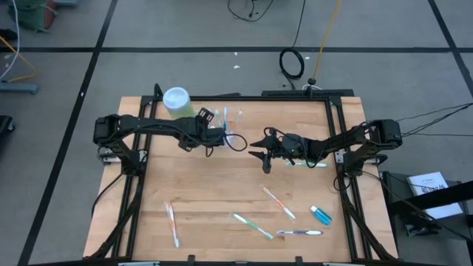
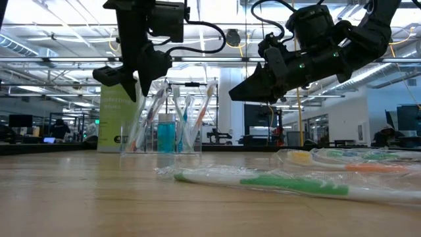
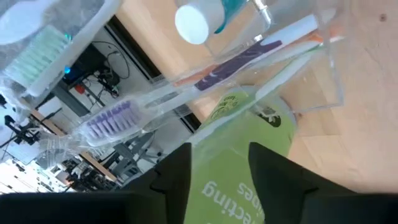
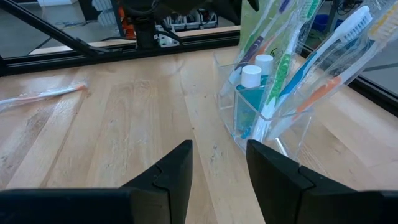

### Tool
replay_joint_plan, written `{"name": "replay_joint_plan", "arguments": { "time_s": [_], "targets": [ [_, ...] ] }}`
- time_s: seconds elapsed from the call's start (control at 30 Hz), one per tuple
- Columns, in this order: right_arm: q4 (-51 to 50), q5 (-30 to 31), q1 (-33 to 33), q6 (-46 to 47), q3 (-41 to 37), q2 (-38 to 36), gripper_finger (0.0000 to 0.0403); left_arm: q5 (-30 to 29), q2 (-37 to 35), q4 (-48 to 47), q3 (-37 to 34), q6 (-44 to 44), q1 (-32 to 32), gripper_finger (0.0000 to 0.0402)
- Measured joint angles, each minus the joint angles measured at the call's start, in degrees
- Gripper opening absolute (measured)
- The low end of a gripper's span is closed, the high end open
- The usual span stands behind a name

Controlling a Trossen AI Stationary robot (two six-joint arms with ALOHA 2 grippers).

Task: Pick & Place toothbrushing station
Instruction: Put the green toothbrush into the transparent organizer, then put the blue toothbrush into the transparent organizer

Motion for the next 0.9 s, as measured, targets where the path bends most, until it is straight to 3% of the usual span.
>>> {"name": "replay_joint_plan", "arguments": {
  "time_s": [0.2, 0.47, 0.9],
  "targets": [
    [-0.02, 0.00, -0.02, 0.02, 0.02, 0.02, 0.0141, 0.09, -0.91, -0.28, 0.45, -1.57, -1.84, 0.0203],
    [-0.89, 0.00, -0.01, 0.02, 0.02, 0.01, 0.0141, 2.71, -5.72, 0.10, 3.91, -5.86, -3.72, 0.0214],
    [-6.72, 0.26, 0.00, 0.02, 0.02, -0.31, 0.0141, 17.99, -14.37, -0.91, 5.16, -33.19, -5.67, 0.0214]
  ]
}}
